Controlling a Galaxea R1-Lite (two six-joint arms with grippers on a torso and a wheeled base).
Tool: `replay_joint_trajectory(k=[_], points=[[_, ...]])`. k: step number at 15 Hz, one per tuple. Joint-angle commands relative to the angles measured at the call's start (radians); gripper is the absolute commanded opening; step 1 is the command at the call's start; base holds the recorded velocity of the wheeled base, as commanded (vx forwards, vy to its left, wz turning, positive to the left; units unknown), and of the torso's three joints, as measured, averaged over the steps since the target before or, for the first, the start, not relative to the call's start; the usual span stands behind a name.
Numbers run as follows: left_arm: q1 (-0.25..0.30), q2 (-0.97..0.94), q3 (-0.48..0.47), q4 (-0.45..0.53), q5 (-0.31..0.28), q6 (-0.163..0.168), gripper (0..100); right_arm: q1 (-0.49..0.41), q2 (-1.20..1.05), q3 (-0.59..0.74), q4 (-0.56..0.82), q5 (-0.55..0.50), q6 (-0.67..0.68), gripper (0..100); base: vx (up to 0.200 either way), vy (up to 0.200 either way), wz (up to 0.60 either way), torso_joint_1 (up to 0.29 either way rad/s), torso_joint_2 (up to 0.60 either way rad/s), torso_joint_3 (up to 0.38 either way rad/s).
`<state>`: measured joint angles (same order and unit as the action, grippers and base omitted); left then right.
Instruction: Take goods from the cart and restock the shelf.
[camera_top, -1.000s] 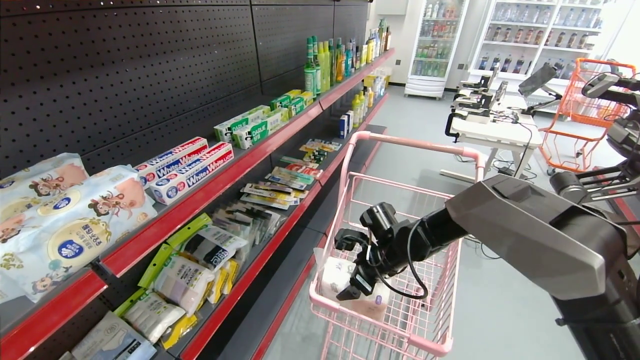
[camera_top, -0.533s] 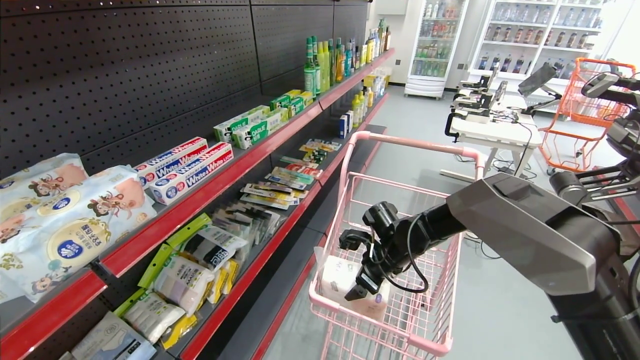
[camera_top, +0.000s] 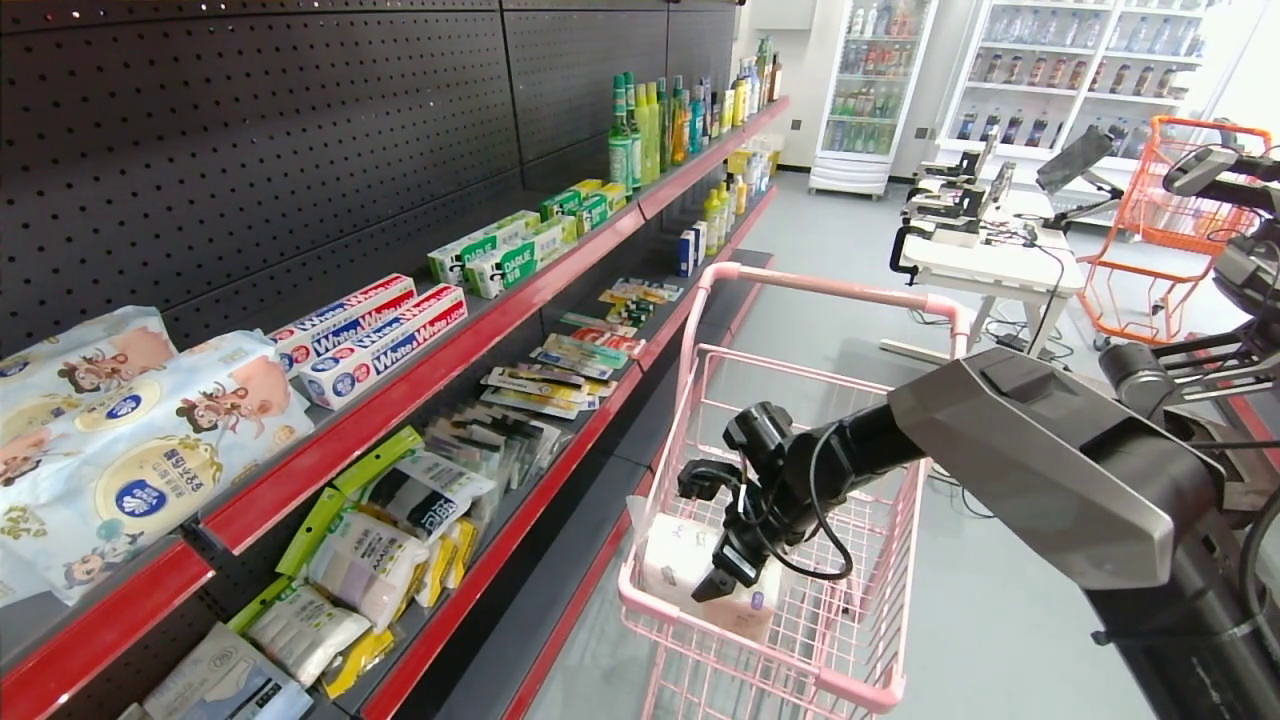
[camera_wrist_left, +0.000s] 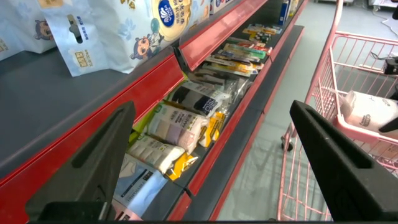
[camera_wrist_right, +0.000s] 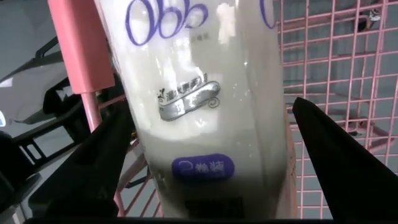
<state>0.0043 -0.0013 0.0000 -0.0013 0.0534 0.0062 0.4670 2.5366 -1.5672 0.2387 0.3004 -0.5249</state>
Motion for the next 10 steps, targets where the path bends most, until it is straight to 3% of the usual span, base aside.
replay_joint_trajectory(k=[1, 10], points=[[0.0, 0.001, 0.0, 0.0, 0.0, 0.0, 100, 0.002, 0.013, 0.003, -0.001, 0.013, -0.004, 100, 0.0, 0.0, 0.0, 0.0, 0.0, 0.0], [0.0, 0.001, 0.0, 0.0, 0.0, 0.0, 100, -0.01, 0.027, -0.088, -0.009, 0.006, -0.021, 100, 0.0, 0.0, 0.0, 0.0, 0.0, 0.0]])
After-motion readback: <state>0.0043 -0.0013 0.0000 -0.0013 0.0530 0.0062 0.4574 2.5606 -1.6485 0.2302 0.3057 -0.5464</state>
